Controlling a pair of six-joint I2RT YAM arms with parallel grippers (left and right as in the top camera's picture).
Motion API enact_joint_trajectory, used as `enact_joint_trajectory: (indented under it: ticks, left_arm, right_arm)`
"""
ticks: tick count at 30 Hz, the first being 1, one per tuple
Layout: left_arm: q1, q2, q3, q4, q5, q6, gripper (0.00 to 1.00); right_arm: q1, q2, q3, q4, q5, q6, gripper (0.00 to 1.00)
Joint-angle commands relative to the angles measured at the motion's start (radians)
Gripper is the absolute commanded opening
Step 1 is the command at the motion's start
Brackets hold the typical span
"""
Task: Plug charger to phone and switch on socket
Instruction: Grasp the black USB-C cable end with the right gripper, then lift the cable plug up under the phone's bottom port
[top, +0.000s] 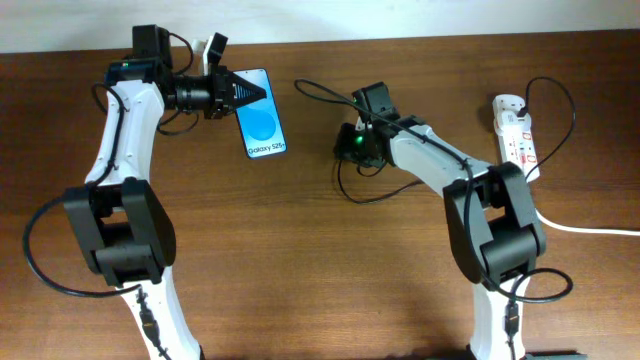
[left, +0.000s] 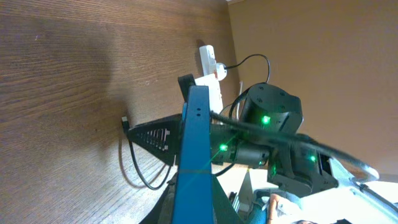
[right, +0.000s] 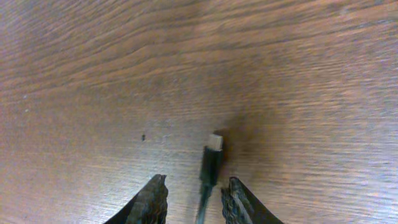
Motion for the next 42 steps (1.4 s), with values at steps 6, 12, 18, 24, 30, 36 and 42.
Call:
enact_joint_trajectory:
  ticks: [6, 12, 18, 24, 30, 36, 42]
  left_arm:
    - [0.002, -0.006, 0.011, 0.002, 0.044, -0.009, 0.00]
    - [0.002, -0.006, 0.011, 0.002, 0.037, -0.010, 0.00]
    - [0.002, -0.006, 0.011, 0.002, 0.037, -0.009, 0.00]
    - [0.002, -0.006, 0.011, 0.001, 0.037, -0.009, 0.00]
    - [0.002, -0.006, 0.011, -0.002, 0.037, -0.009, 0.00]
    - [0.000, -0.006, 0.010, -0.002, 0.013, -0.009, 0.00]
    - [0.000, -0.006, 0.010, -0.002, 0.014, -0.009, 0.00]
  right_arm:
    - [0.010, 0.064, -0.009, -0.002, 0.023, 0.005, 0.30]
    - [0.010, 0.078, -0.009, 0.001, 0.019, 0.023, 0.25]
    - [0.010, 0.078, -0.009, -0.002, 0.016, 0.023, 0.12]
    - [0.007, 0.078, -0.009, -0.002, -0.026, 0.022, 0.04]
    - [-0.032, 0.046, -0.007, 0.013, -0.158, -0.064, 0.04]
    - [-0.054, -0.013, -0.007, 0.024, -0.305, -0.197, 0.04]
    - [-0.058, -0.101, -0.007, 0.031, -0.437, -0.329, 0.04]
